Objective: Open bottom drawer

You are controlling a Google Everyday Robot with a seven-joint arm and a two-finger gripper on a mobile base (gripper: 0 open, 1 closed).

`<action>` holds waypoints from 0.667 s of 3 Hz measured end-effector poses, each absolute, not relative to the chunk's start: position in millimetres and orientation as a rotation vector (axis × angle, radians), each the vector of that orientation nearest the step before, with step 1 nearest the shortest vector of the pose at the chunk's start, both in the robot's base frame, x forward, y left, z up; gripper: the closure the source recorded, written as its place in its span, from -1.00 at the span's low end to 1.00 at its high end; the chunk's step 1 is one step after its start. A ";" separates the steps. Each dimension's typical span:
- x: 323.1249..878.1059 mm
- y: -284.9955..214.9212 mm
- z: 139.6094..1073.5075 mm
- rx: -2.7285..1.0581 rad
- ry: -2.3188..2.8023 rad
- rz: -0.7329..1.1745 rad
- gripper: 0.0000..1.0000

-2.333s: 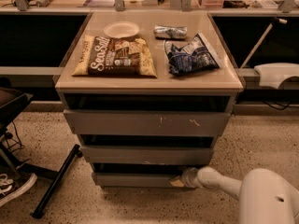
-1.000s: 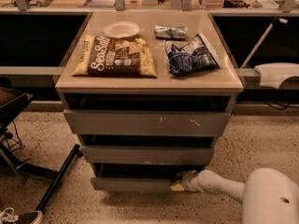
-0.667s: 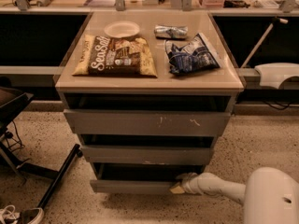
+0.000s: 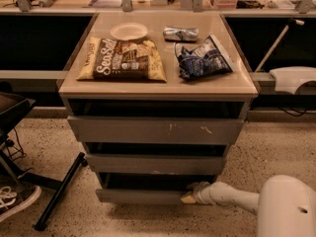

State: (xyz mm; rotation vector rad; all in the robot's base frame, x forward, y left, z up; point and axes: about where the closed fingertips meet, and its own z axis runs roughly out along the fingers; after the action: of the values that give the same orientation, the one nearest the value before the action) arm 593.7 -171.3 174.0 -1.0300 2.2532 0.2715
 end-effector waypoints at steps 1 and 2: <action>587.3 -171.9 173.8 -1.037 2.246 0.278 1.00; 571.9 -163.8 173.4 -1.067 2.207 0.278 1.00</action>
Offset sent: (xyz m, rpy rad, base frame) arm -0.1792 -0.0698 -0.0080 0.0411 -0.0887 0.0078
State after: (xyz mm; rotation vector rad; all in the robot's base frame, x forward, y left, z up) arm 571.9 -163.8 173.4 -1.0674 2.2065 0.2779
